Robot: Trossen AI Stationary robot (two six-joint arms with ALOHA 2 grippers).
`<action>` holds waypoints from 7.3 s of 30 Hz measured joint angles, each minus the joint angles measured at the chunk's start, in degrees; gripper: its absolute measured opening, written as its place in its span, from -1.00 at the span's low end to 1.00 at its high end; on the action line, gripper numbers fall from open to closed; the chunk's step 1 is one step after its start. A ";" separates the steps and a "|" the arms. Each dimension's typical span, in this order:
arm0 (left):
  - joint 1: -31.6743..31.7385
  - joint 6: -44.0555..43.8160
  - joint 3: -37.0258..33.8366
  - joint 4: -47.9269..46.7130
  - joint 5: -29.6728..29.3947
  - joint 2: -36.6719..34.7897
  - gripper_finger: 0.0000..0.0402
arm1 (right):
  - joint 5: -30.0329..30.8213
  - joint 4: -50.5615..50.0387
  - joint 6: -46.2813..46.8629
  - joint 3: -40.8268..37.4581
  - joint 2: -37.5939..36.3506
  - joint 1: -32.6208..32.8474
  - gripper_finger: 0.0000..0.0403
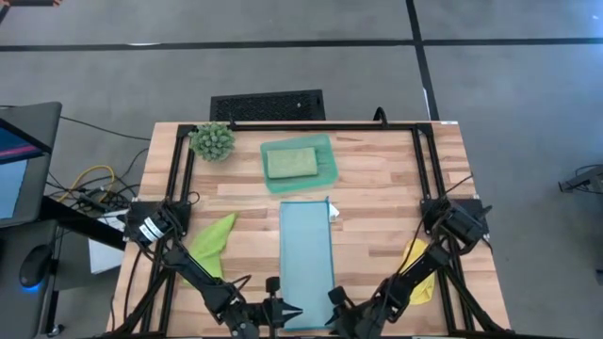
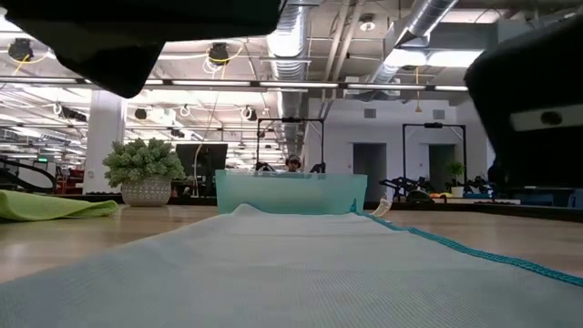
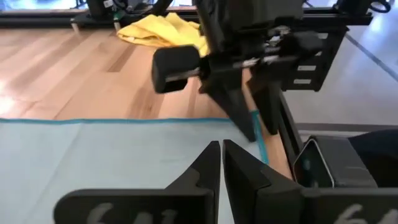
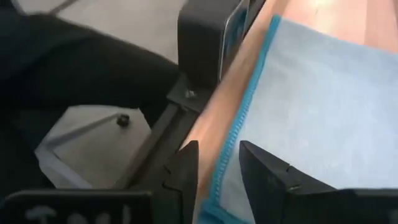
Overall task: Fold microfiber towels
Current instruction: Fold the blue towel
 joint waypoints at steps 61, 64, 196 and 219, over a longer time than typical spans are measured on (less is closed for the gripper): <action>7.06 2.17 1.24 -37.46 -7.27 0.96 -0.95 | 1.74 -24.09 18.09 -2.72 -10.77 -18.55 -0.64; 7.10 2.25 1.24 -37.98 -8.01 0.96 -0.95 | 1.41 -24.32 16.58 -2.72 -10.78 -19.24 -0.51; 4.93 -21.40 -0.22 -42.95 -8.68 -2.91 -0.95 | -4.00 -8.47 0.89 5.57 -0.66 -19.26 -0.66; 4.93 -20.63 -0.22 -42.04 -8.63 -2.91 -0.95 | 5.17 -15.80 0.85 5.54 -6.23 -14.05 -0.98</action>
